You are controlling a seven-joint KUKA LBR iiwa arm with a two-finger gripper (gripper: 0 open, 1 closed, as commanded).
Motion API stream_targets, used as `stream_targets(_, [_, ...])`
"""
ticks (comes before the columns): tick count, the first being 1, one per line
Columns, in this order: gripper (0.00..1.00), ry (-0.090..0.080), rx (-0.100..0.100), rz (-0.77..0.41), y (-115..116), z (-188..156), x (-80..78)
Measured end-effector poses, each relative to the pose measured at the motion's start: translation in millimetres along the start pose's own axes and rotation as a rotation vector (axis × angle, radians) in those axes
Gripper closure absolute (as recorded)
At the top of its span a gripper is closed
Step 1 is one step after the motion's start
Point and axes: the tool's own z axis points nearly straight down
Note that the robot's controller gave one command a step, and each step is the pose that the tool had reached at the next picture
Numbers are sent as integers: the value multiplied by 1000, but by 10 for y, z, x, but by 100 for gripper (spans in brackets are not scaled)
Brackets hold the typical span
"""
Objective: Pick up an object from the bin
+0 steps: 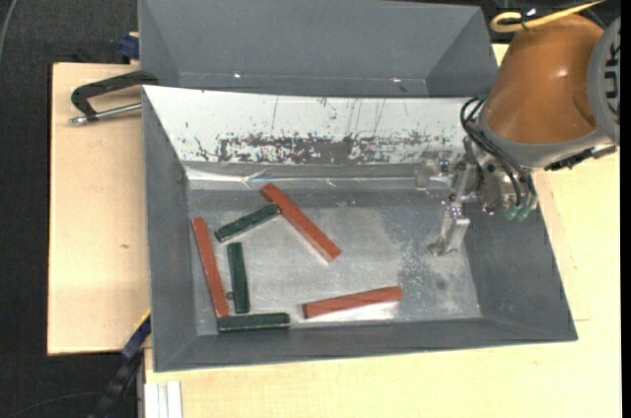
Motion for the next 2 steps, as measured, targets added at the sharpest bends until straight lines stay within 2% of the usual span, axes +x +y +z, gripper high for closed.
stream_targets(1, [0, 6, 2, -174, 666, 1074, 462])
stream_targets(2, [100, -2, 4, -172, 644, 1039, 435])
